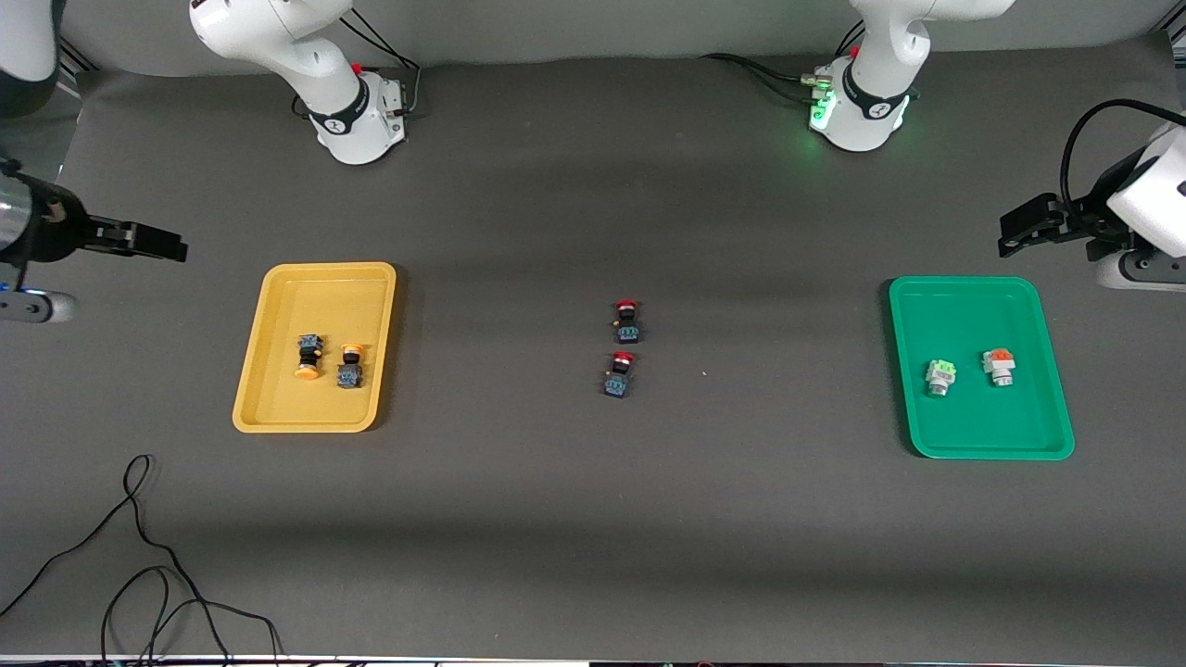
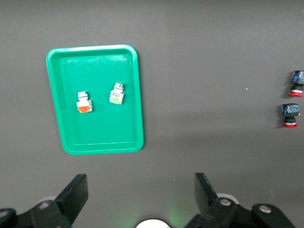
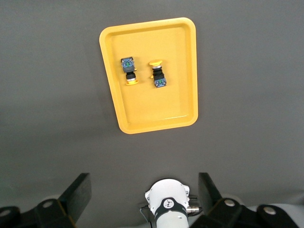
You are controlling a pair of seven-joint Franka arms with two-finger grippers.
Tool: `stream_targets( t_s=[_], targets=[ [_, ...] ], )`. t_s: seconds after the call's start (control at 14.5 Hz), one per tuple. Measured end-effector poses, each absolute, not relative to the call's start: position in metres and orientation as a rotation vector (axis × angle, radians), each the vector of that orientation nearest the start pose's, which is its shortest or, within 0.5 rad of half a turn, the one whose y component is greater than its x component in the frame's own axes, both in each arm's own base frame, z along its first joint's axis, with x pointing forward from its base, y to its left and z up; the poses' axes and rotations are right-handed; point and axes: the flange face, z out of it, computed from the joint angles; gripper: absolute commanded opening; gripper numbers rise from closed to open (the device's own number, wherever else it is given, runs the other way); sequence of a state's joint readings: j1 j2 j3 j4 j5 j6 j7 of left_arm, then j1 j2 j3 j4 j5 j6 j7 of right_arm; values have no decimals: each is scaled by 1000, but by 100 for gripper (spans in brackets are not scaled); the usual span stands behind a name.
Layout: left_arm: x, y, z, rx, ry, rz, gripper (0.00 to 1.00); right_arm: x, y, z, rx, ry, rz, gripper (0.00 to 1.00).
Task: Place green and yellow buttons in trays
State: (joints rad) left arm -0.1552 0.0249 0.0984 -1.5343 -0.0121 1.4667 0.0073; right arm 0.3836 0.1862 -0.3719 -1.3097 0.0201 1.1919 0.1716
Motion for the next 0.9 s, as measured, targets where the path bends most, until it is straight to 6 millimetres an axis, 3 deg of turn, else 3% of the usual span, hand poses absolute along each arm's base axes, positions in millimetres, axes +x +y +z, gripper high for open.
stream_targets(
  t_s=[0.34, 0.62, 0.76, 0.9],
  targets=[
    [550, -33, 619, -3143, 100, 146, 100, 560, 52, 618, -3177, 254, 443, 100],
    [550, -32, 619, -3143, 97, 144, 100, 543, 52, 615, -3184, 229, 243, 100],
    [550, -31, 619, -3143, 96, 144, 100, 537, 42, 611, -3183, 134, 168, 100],
    [550, -31, 619, -3143, 95, 144, 100, 538, 17, 611, -3175, -9, 124, 100]
  ],
)
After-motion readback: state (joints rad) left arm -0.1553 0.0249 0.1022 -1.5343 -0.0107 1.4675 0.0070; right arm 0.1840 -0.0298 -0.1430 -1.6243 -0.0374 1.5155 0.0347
